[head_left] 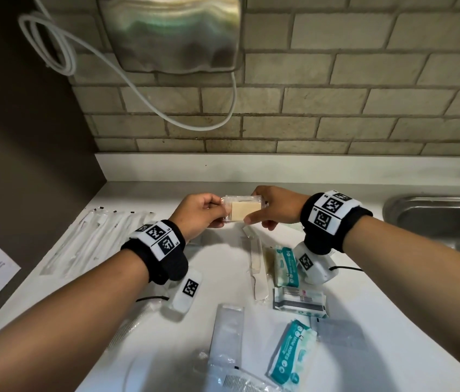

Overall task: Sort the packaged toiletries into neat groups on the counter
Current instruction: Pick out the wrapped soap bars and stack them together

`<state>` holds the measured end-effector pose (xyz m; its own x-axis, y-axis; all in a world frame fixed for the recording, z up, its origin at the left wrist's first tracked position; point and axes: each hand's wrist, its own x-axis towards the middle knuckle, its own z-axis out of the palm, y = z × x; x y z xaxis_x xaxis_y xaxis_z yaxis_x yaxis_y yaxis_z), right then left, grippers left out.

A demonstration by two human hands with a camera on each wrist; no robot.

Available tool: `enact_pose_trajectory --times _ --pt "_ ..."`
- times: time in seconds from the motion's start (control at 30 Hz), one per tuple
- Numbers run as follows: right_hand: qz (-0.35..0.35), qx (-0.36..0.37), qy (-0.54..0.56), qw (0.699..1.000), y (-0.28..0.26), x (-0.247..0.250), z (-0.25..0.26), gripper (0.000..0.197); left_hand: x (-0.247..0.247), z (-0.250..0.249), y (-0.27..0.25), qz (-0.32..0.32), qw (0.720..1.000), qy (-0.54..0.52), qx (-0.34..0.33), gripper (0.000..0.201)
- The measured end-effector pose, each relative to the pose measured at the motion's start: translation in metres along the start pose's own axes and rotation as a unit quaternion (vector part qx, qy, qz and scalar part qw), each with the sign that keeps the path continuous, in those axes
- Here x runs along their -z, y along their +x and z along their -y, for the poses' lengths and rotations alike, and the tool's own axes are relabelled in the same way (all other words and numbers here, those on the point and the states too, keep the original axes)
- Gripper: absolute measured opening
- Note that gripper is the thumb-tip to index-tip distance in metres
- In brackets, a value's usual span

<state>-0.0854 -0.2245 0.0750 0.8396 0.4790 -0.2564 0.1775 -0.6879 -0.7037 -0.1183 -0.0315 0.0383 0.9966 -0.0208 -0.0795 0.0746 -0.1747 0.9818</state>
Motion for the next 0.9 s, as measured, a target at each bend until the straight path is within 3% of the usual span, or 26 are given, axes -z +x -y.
enact_pose_trajectory --times 0.13,0.23,0.43,0.57,0.67,0.77,0.9 --pt "-0.005 0.021 -0.003 1.0 0.0 -0.003 0.003 0.035 -0.004 -0.002 -0.002 0.051 0.998 0.014 0.028 0.01" --pt "-0.017 0.027 -0.018 0.999 0.003 -0.011 0.004 0.039 -0.01 -0.008 -0.007 0.091 0.994 0.01 0.052 0.025" --pt "-0.016 0.039 -0.029 0.999 0.004 -0.023 0.004 0.041 -0.009 -0.001 -0.01 0.079 0.996 0.038 0.007 0.037" --pt "0.004 0.047 -0.08 0.996 -0.002 -0.033 0.001 0.032 0.008 0.017 -0.013 0.104 0.986 0.129 -0.018 0.033" --pt "0.024 0.051 -0.2 0.978 -0.008 -0.051 -0.002 0.032 0.02 0.03 -0.018 0.097 0.959 0.262 -0.036 0.031" --pt "0.038 0.051 -0.292 0.954 -0.011 -0.074 -0.003 0.032 0.018 0.045 -0.028 0.117 0.912 0.388 -0.058 0.034" --pt "0.038 0.044 -0.304 0.951 -0.011 -0.094 -0.005 0.029 0.011 0.058 -0.036 0.117 0.873 0.468 -0.07 0.03"
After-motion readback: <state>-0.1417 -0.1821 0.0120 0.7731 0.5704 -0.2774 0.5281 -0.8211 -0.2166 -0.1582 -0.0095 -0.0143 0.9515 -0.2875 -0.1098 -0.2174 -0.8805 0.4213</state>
